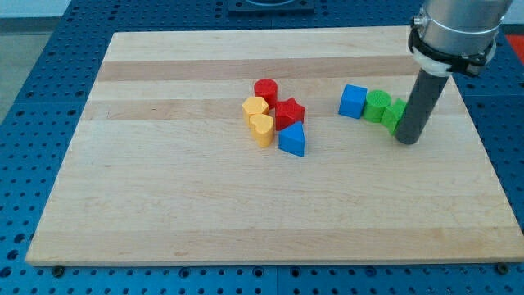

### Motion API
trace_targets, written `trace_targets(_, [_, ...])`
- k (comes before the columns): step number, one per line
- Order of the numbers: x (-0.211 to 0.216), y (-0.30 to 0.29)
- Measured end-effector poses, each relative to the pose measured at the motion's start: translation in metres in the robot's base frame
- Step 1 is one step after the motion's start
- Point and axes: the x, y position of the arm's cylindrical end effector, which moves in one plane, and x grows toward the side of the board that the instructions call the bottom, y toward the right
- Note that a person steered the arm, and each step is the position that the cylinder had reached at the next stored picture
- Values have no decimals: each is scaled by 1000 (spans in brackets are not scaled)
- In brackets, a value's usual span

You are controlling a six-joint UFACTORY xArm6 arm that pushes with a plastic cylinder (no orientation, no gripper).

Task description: Push the green star to the right of the red star

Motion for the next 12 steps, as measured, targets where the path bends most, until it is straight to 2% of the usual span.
trace_targets(1, [2, 11])
trace_targets(2, [1, 48])
trace_targets(3, [-21, 62])
trace_targets(5, [-31, 43])
trace_targets(8, [-19, -6])
trace_targets(12, [-46, -12])
